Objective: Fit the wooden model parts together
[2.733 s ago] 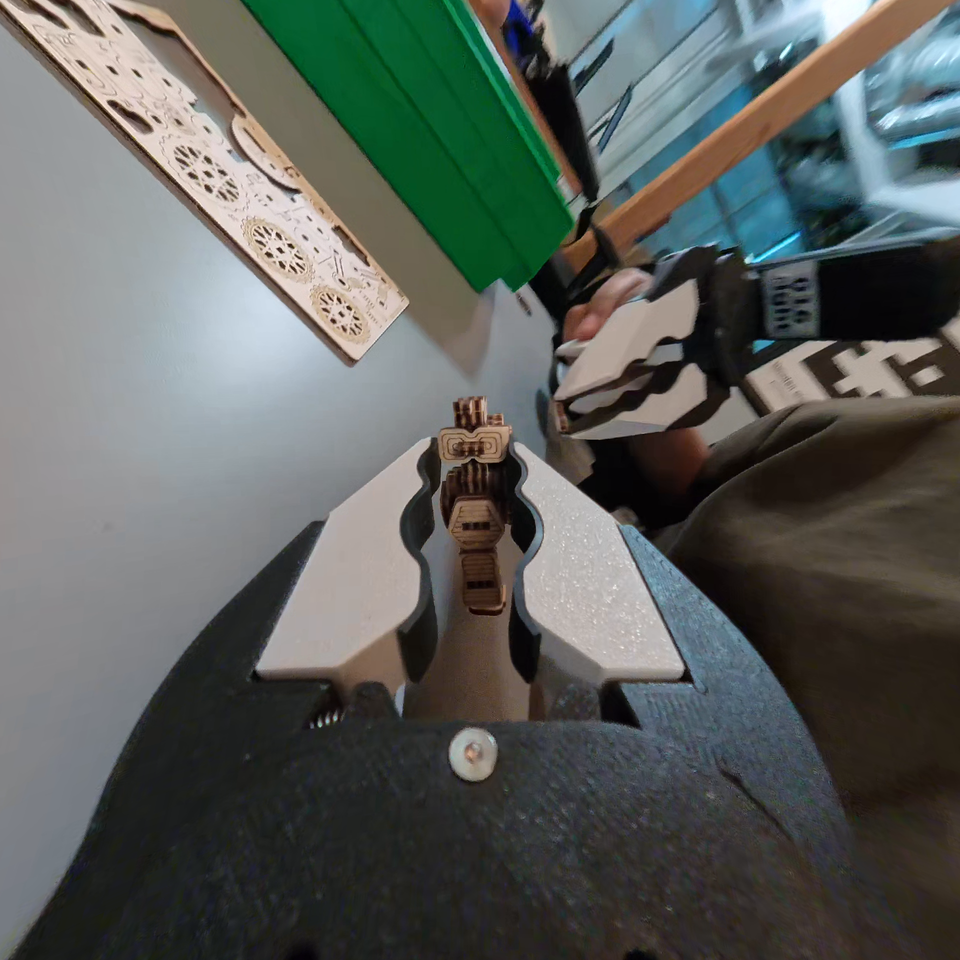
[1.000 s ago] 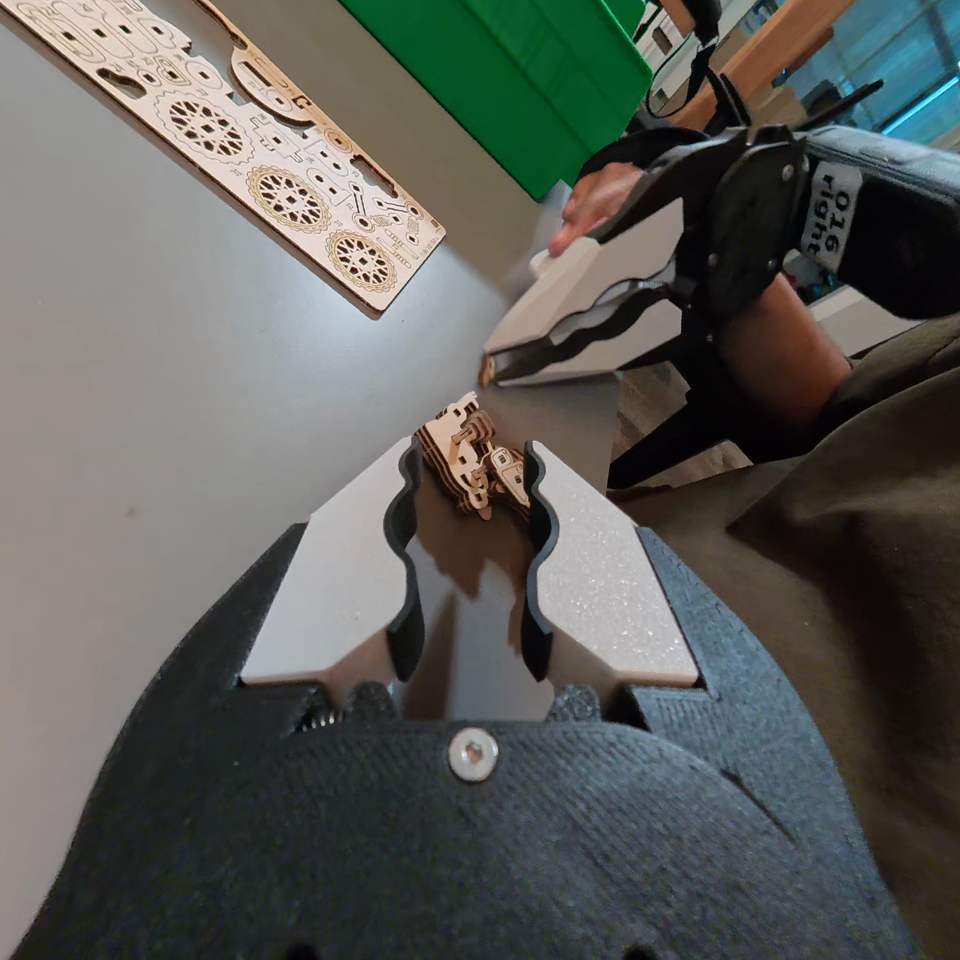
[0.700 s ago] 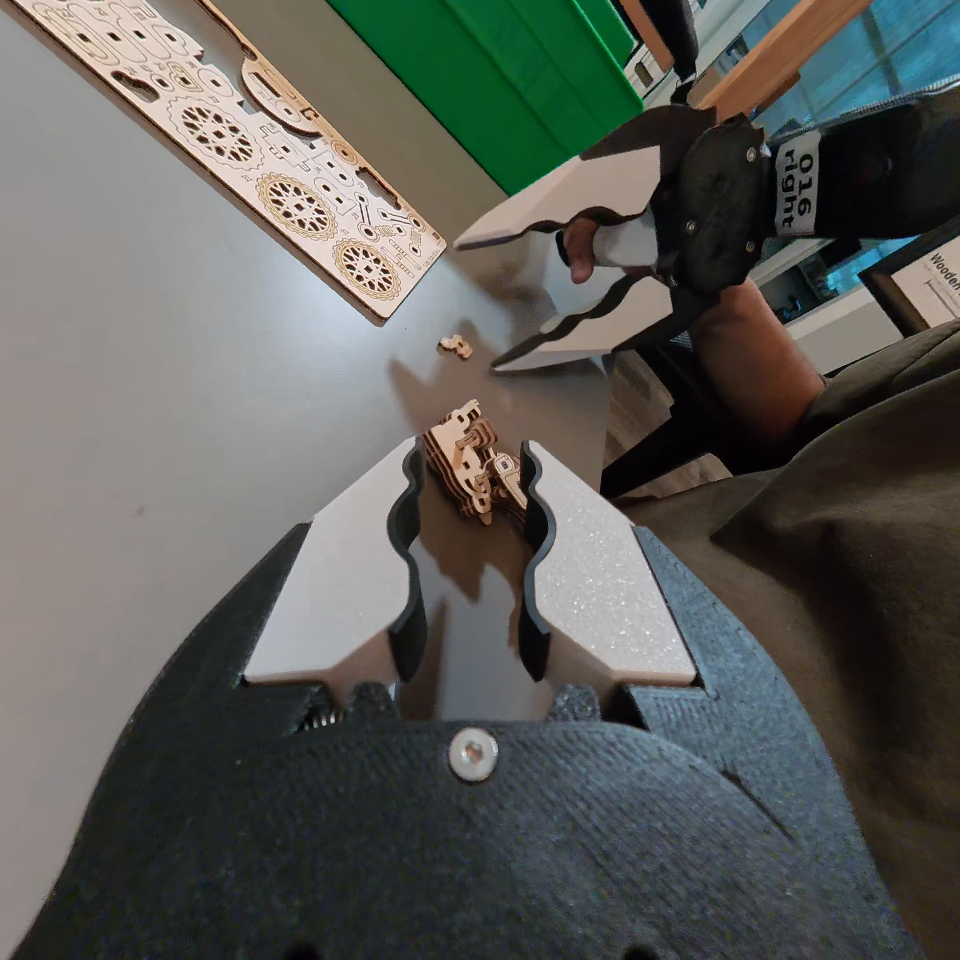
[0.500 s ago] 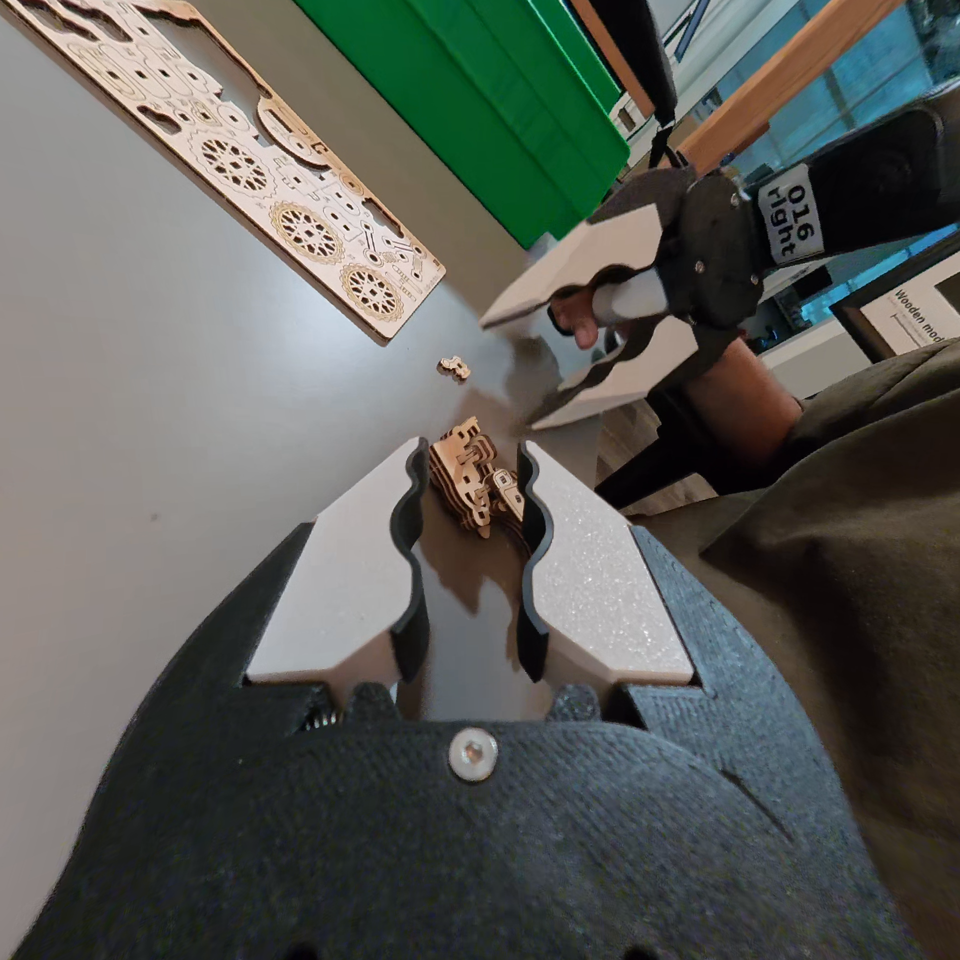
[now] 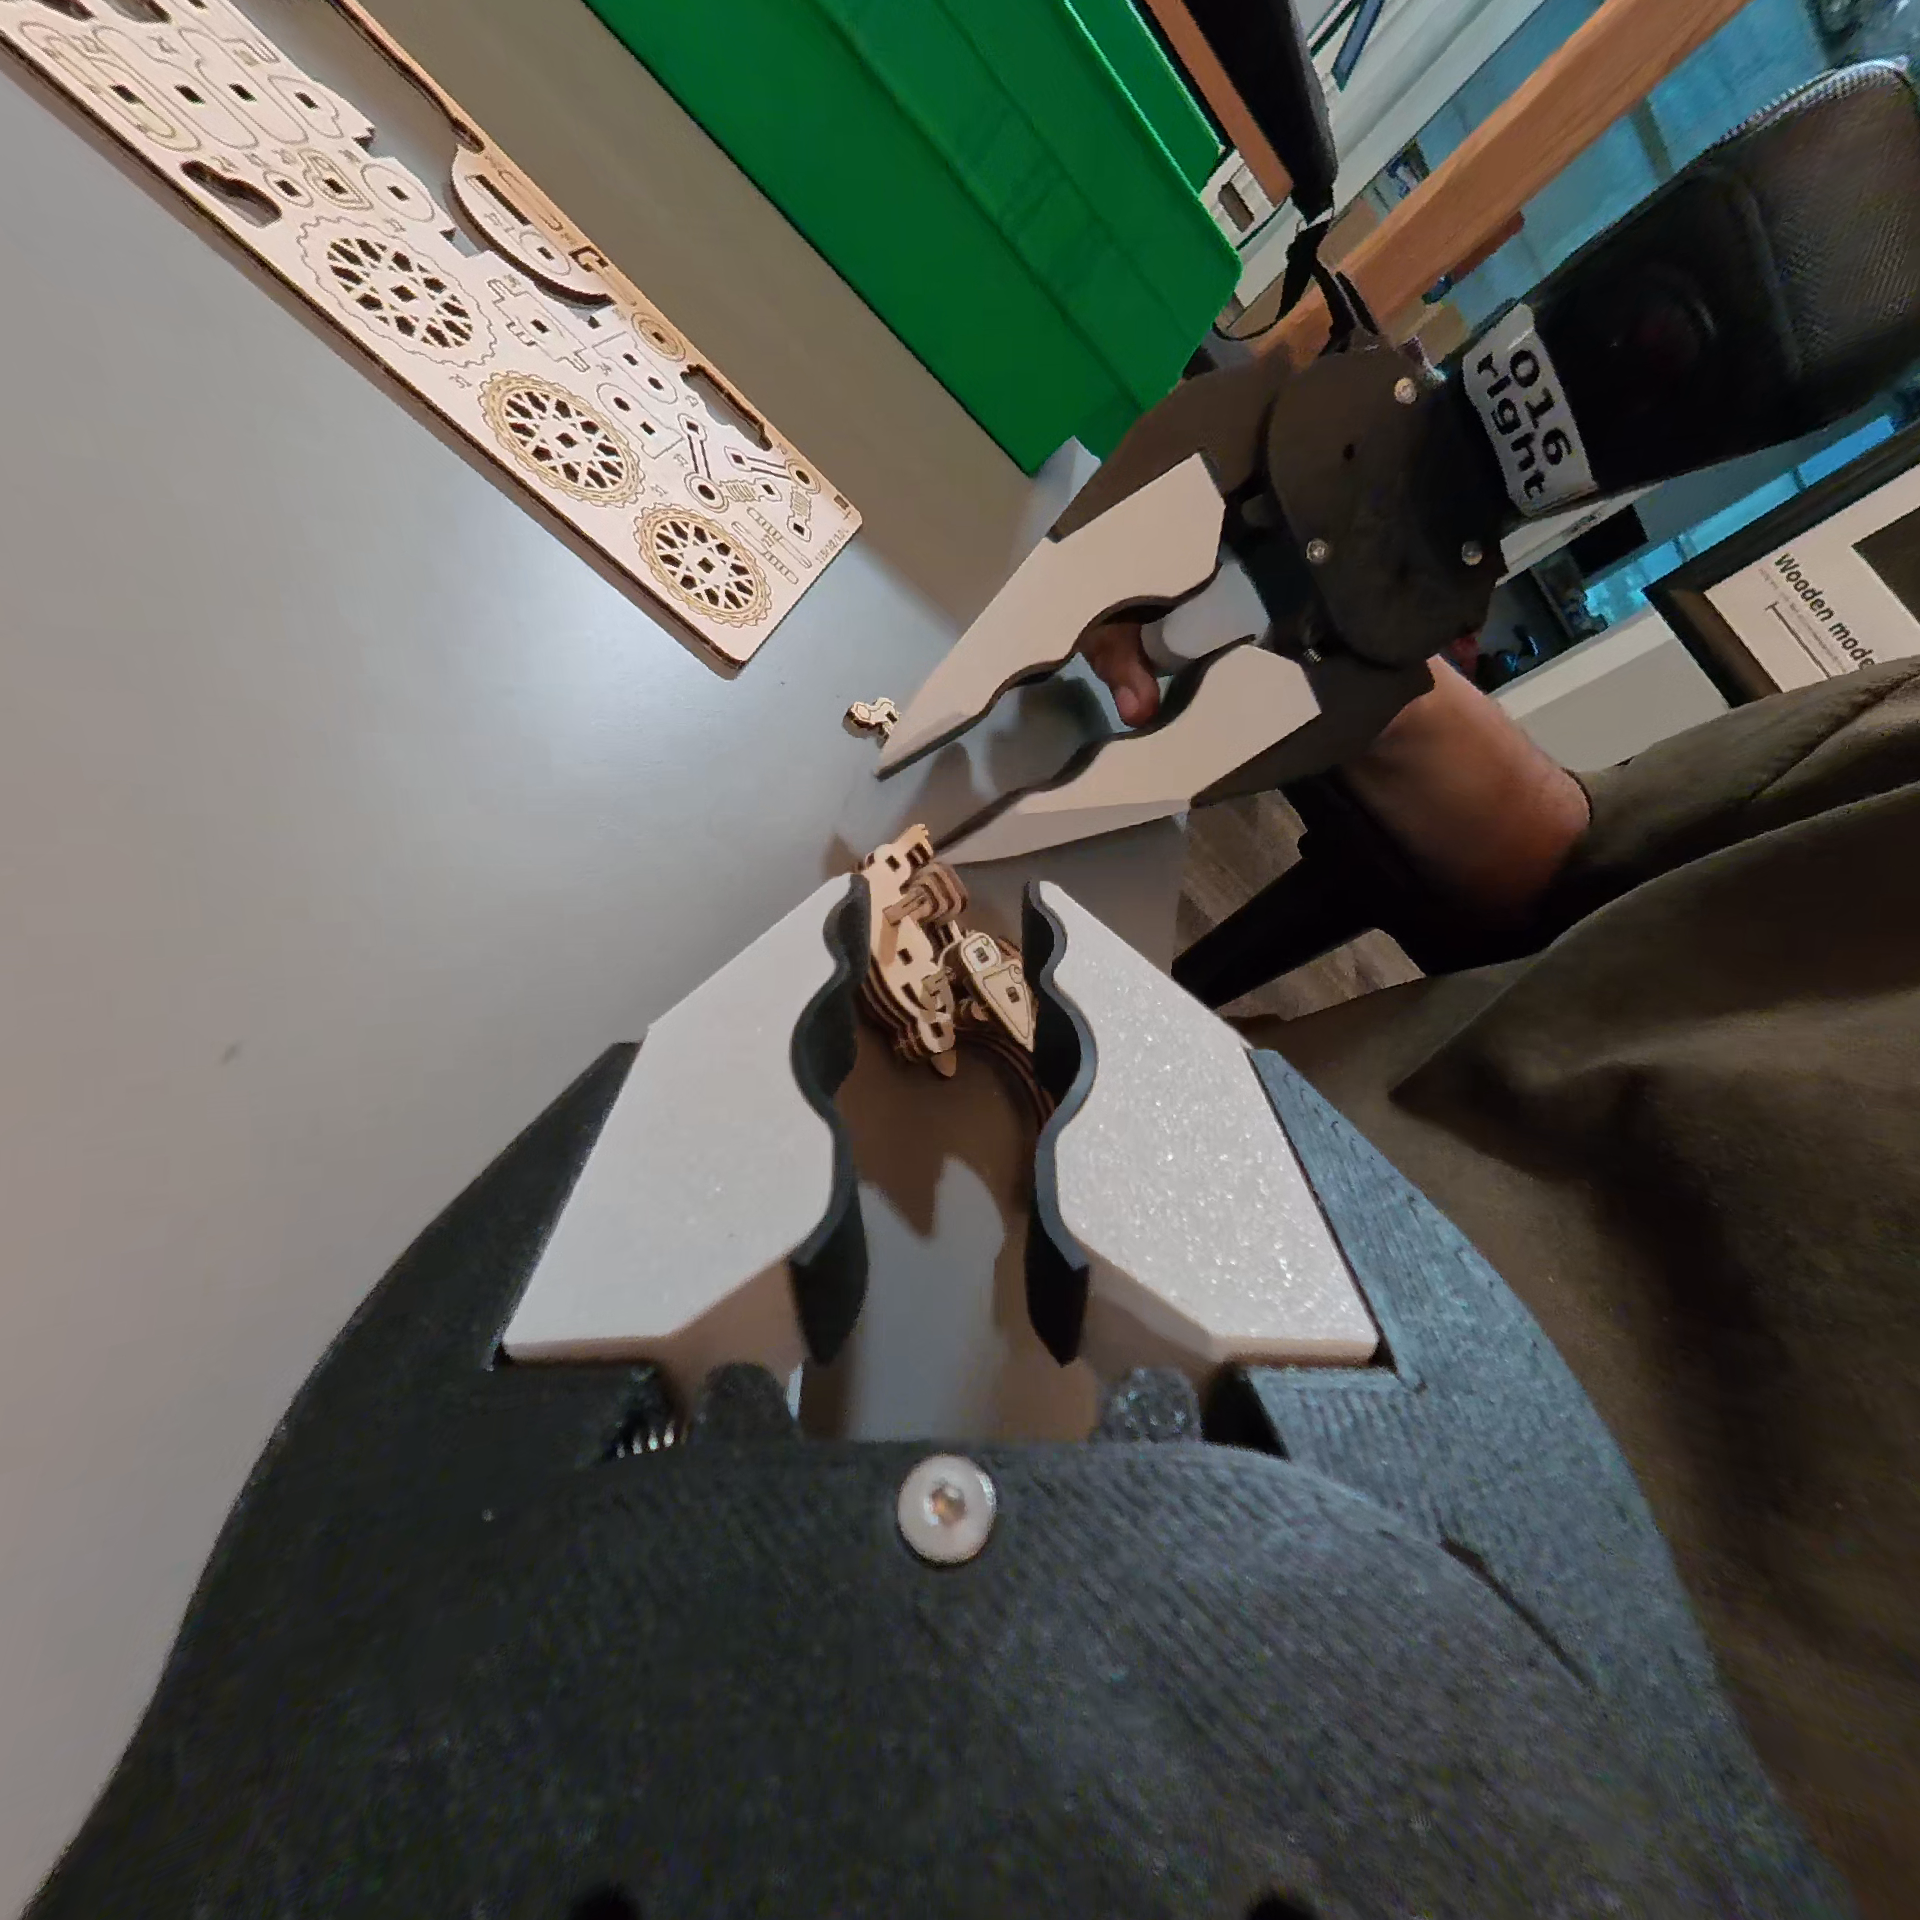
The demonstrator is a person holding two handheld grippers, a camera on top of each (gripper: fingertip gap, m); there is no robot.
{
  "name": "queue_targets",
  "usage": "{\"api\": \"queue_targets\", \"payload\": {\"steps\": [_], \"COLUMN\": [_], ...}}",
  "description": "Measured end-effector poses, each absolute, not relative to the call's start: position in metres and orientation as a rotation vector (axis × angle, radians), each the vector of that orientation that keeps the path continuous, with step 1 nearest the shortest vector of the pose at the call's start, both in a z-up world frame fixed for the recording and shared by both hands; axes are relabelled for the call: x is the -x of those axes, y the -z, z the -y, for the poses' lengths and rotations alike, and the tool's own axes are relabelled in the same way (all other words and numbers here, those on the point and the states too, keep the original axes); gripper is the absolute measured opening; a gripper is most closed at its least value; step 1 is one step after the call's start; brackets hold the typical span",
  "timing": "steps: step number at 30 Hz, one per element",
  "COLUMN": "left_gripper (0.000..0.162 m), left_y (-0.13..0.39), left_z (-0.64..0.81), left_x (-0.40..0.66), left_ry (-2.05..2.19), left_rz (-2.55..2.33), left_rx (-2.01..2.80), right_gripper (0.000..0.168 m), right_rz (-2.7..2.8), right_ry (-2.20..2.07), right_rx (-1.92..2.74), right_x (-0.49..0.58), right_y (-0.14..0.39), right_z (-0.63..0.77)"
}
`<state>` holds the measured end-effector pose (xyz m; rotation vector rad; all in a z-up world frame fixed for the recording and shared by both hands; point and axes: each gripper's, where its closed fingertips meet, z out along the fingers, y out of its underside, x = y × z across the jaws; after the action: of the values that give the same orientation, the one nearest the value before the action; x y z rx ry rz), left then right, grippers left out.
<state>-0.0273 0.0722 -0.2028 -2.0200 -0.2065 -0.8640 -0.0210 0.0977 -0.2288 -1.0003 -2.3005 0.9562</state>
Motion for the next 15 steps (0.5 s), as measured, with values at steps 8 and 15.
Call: {"api": "queue_targets", "payload": {"steps": [8, 15], "left_gripper": [0.026, 0.036], "left_y": [0.202, 0.199], "left_z": [-0.072, -0.074], "left_x": [0.025, 0.031], "left_ry": [0.863, 0.805], "left_rz": [0.197, 0.196], "left_rx": [2.02, 2.007], "right_gripper": [0.002, 0.001], "right_rz": [2.311, 2.254], "right_ry": [-0.977, -1.005], "right_rx": [1.03, 1.121], "right_x": [0.021, 0.022], "right_y": [0.229, 0.215], "right_z": [-0.093, -0.095]}}
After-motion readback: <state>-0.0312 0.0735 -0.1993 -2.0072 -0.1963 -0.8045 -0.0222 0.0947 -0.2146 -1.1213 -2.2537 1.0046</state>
